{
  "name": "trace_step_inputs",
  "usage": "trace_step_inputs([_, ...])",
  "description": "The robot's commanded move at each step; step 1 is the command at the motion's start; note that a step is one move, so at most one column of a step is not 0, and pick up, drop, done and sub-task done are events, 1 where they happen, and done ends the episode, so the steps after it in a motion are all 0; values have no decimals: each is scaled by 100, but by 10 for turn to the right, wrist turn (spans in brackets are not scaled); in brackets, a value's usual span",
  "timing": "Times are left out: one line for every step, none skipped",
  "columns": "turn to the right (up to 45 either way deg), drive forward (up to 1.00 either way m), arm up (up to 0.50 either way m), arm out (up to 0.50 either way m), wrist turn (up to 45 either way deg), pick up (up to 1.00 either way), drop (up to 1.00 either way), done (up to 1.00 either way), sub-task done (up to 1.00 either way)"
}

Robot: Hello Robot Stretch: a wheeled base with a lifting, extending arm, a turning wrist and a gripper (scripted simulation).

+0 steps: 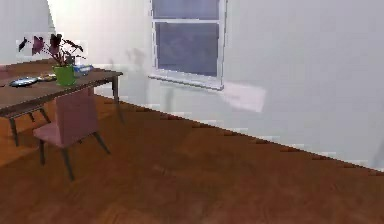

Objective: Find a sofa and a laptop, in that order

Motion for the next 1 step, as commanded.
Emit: trace_step_inputs([-450, 0, 0, 0, 0, 0, 0, 0, 0])
